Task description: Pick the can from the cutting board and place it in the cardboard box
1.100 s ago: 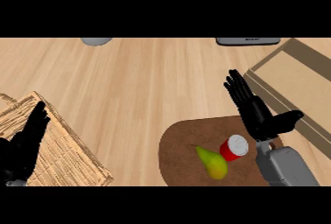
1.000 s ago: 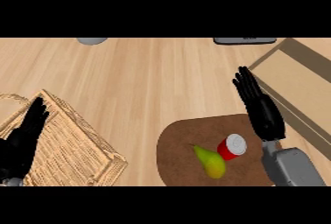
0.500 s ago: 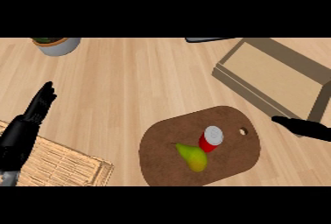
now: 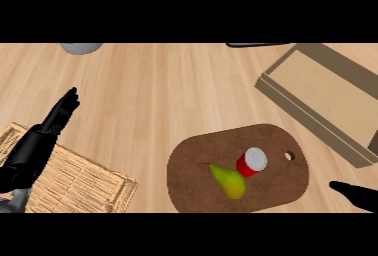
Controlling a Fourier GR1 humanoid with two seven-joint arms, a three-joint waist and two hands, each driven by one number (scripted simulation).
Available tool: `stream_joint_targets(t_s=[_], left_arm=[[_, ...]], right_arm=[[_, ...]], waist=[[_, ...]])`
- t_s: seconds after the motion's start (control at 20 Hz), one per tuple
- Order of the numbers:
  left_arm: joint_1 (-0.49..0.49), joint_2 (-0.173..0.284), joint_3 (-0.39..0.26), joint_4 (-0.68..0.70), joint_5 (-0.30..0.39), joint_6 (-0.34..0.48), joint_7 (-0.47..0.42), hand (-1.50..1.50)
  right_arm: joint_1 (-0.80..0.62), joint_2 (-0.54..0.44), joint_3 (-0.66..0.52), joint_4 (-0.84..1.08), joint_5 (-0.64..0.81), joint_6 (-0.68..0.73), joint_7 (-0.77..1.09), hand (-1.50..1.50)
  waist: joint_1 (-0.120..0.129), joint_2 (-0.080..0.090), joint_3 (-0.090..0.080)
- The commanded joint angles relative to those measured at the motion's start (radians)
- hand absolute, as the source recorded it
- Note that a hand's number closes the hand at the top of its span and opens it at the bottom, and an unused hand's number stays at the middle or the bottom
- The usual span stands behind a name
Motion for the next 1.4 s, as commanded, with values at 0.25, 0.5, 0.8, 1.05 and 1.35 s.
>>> stream_joint_targets(t_s=[0.25, 0.5, 0.8, 1.05, 1.35], left_arm=[[-0.122, -0.044, -0.024, 0.065, -0.024, -0.046, -0.003, 0.0], [-0.157, -0.076, -0.053, 0.079, -0.04, -0.073, -0.012, 0.0], [-0.153, -0.093, -0.057, 0.123, -0.052, -0.102, -0.046, 0.0], [-0.212, -0.14, -0.073, 0.134, -0.078, -0.074, 0.009, 0.0], [-0.215, -0.14, -0.036, 0.178, -0.059, -0.102, -0.01, 0.0]], right_arm=[[0.037, -0.178, 0.159, -0.305, 0.15, 0.335, 0.519, -1.5], [-0.122, -0.167, 0.264, -0.371, 0.132, 0.515, 0.836, -1.5], [-0.282, -0.042, 0.409, -0.324, 0.109, 0.627, 1.062, -1.5], [-0.364, 0.05, 0.457, -0.247, 0.087, 0.655, 1.134, -1.5], [-0.436, 0.187, 0.516, -0.086, 0.152, 0.654, 1.136, -1.5]], waist=[[0.075, 0.024, -0.001], [0.131, 0.03, 0.0], [0.144, 0.024, 0.001], [0.13, 0.022, 0.002], [0.122, 0.022, 0.003]])
